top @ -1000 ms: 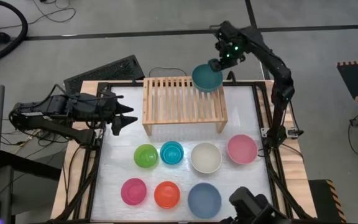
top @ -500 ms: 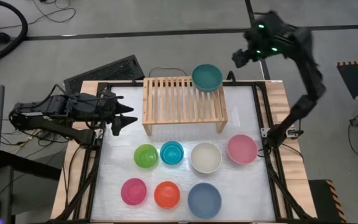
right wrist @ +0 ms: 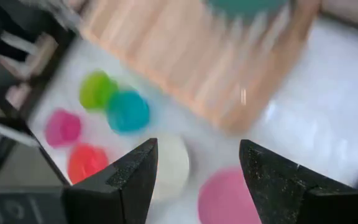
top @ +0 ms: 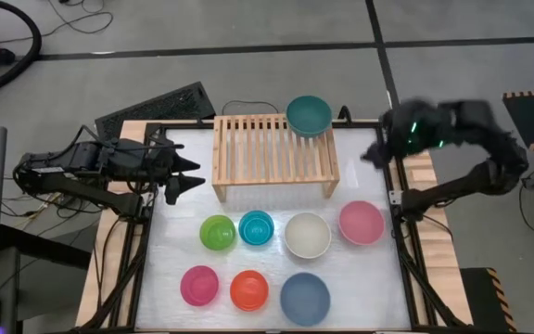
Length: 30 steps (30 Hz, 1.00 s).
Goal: Place and stack bowls onto a shelf
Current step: Stack the large pink bowl on top of the large dark blue bowl on the shelf
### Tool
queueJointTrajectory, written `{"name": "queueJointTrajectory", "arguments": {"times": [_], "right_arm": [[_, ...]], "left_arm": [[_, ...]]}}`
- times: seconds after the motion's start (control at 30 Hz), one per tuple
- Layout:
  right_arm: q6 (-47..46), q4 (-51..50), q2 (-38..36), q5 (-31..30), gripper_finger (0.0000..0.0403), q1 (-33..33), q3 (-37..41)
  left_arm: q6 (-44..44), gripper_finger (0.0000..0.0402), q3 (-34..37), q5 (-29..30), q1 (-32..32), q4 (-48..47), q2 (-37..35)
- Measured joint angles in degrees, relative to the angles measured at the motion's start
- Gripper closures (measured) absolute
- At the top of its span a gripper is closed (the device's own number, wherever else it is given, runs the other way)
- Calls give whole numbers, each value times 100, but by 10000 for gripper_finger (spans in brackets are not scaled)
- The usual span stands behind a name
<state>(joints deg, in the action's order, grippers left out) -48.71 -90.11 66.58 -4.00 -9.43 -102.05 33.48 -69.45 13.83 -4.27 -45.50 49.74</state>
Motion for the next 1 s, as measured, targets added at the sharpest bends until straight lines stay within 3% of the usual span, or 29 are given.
{"name": "queueJointTrajectory", "arguments": {"times": [0.2, 0.37, 0.77, 0.87, 1.0], "right_arm": [[-2276, -11, -636, -19, 149, 1211, 2091], [-3927, -9, -819, 346, 149, 2080, 3154], [-7578, 147, -318, 451, 149, 4198, 3732], [-8237, 8, -90, 454, 149, 4405, 3736], [-8308, 16, 151, 442, 149, 4173, 3823]], "left_arm": [[-1, 136, 0, -3, 0, -3, 0], [-1, 136, 0, -45, 0, -6, 0], [-3, 136, 0, -304, 0, -12, 0], [-27, 136, 0, -304, 0, -12, 0], [-27, 136, 0, -302, 0, -10, 6]]}}
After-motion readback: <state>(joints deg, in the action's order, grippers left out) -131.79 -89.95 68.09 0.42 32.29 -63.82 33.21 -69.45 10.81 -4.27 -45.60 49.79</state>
